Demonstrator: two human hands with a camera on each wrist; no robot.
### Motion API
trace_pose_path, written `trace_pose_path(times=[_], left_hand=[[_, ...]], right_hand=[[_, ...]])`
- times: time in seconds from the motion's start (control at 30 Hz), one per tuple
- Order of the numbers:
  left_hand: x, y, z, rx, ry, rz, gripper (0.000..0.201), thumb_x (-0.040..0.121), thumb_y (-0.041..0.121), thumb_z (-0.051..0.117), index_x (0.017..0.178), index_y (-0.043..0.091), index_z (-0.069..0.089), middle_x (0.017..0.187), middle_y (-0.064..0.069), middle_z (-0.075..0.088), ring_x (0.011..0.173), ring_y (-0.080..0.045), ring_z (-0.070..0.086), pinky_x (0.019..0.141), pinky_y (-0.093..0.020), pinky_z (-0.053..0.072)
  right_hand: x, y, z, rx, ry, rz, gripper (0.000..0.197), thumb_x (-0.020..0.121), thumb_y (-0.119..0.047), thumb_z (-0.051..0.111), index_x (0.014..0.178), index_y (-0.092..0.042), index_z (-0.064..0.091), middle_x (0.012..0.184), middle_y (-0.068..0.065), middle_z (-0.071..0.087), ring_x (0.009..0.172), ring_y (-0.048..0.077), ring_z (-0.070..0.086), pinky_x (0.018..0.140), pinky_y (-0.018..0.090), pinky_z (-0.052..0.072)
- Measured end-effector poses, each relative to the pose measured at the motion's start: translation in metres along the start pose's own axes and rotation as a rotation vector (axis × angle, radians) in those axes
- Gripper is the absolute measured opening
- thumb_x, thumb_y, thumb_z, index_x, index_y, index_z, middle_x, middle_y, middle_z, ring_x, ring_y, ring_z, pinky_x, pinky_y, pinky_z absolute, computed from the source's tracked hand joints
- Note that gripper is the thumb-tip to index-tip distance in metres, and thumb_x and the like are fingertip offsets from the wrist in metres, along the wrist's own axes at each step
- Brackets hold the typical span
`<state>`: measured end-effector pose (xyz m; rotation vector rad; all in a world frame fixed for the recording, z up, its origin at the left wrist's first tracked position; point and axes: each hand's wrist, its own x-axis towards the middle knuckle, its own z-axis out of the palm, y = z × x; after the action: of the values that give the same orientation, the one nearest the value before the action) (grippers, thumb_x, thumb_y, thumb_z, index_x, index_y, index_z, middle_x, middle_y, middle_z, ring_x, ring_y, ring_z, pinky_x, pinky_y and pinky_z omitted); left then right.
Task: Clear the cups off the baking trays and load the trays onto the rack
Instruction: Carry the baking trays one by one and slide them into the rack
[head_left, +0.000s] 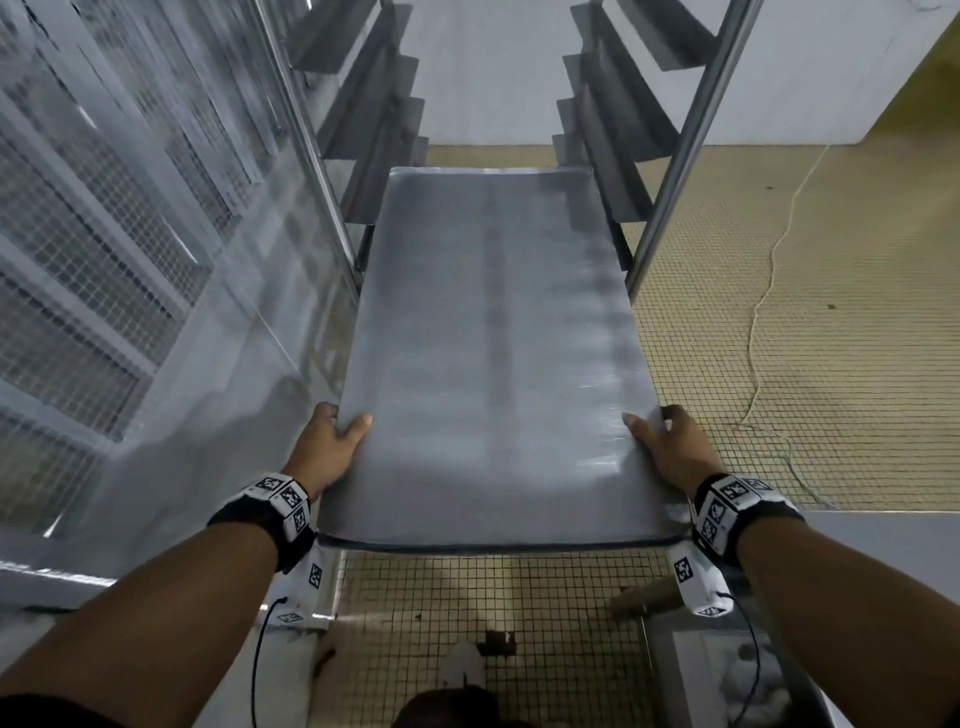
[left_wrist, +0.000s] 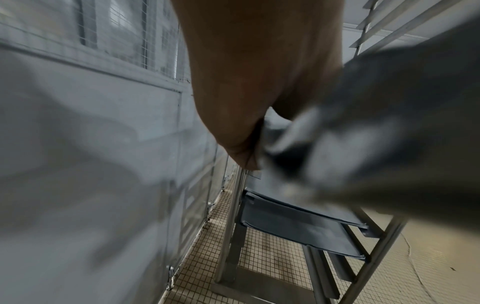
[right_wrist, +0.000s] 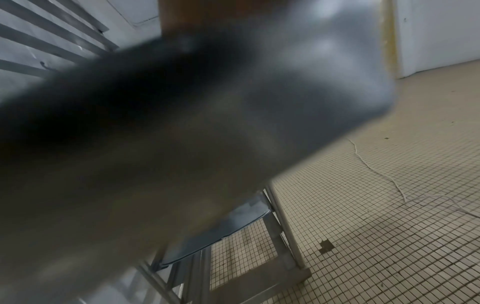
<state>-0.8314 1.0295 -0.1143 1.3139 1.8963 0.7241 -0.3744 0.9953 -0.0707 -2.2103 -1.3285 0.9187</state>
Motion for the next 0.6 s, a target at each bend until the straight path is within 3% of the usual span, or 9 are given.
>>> trace_pose_path(times=[0.17, 0.27, 0.6], left_hand=[[0.038, -0.004, 0.000, -0.001, -0.007, 0.004, 0.070, 0.072, 0.074, 0.060, 0.112, 0.016, 0.056, 0.103, -0.004, 0.072, 0.096, -0.024, 0.069, 0.093, -0.048, 0.054], [0.051, 0.004, -0.002, 0.011, -0.006, 0.001, 0.072, 0.078, 0.071, 0.061, 0.119, 0.013, 0.056, 0.109, -0.006, 0.070, 0.100, -0.025, 0.067, 0.096, -0.049, 0.053], [0.080, 0.024, -0.002, 0.039, -0.009, -0.018, 0.055, 0.087, 0.058, 0.065, 0.117, 0.013, 0.052, 0.110, -0.008, 0.068, 0.102, -0.028, 0.065, 0.095, -0.046, 0.052]], right_hand=[[0.022, -0.015, 0.003, 0.013, 0.004, 0.035, 0.073, 0.089, -0.063, 0.058, 0.137, -0.010, 0.047, 0.129, 0.011, 0.062, 0.116, 0.033, 0.059, 0.096, 0.043, 0.044], [0.033, -0.024, 0.004, 0.023, 0.008, 0.051, 0.073, 0.088, -0.065, 0.058, 0.137, -0.011, 0.048, 0.128, 0.010, 0.062, 0.116, 0.033, 0.060, 0.099, 0.045, 0.045], [0.057, -0.043, 0.007, 0.028, 0.026, 0.078, 0.072, 0.090, -0.062, 0.058, 0.138, -0.009, 0.046, 0.130, 0.013, 0.061, 0.117, 0.036, 0.058, 0.095, 0.044, 0.043]])
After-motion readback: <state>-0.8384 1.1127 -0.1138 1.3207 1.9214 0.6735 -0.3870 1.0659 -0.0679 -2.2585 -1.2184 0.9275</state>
